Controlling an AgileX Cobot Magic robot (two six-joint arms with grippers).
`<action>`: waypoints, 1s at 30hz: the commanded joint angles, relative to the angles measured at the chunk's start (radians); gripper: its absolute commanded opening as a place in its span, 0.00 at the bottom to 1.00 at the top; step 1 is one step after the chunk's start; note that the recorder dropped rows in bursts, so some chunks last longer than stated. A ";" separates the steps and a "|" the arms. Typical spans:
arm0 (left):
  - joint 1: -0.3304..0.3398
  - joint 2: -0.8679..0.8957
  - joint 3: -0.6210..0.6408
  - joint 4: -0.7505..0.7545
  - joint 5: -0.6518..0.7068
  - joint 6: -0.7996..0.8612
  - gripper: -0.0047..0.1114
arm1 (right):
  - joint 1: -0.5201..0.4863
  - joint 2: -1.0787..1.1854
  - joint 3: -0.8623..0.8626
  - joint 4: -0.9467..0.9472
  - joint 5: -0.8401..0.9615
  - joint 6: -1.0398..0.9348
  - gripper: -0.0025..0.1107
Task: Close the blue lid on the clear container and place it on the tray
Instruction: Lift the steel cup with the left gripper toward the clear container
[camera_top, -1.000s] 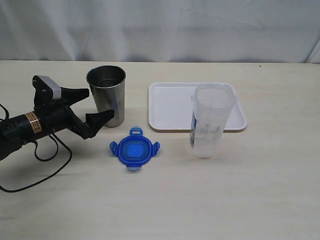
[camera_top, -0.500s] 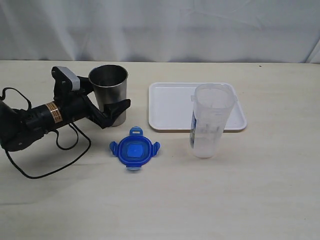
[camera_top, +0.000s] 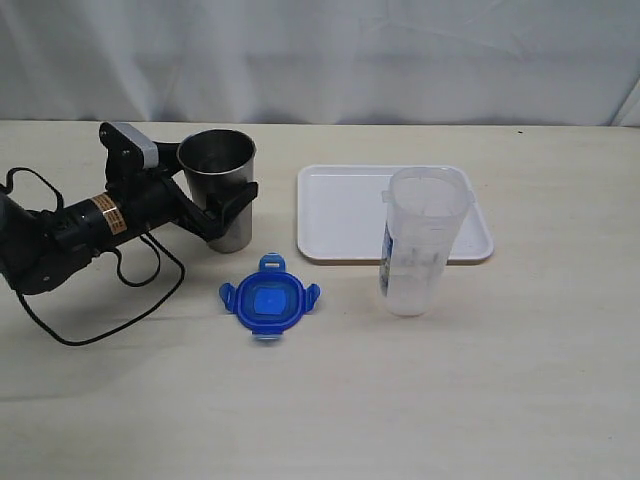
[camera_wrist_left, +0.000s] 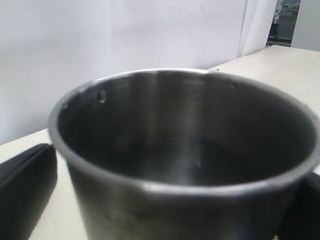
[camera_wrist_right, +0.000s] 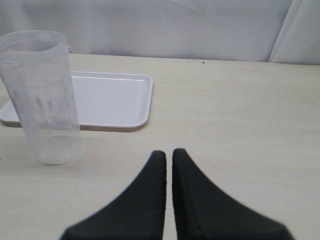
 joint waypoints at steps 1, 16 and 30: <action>-0.007 0.015 -0.005 -0.003 -0.003 0.000 0.93 | -0.002 -0.006 0.003 -0.007 -0.002 0.000 0.06; -0.014 0.015 -0.005 -0.025 -0.028 0.004 0.93 | -0.002 -0.006 0.003 -0.007 -0.002 0.000 0.06; -0.014 0.015 -0.005 -0.027 -0.028 0.004 0.93 | -0.002 -0.006 0.003 -0.007 -0.002 0.000 0.06</action>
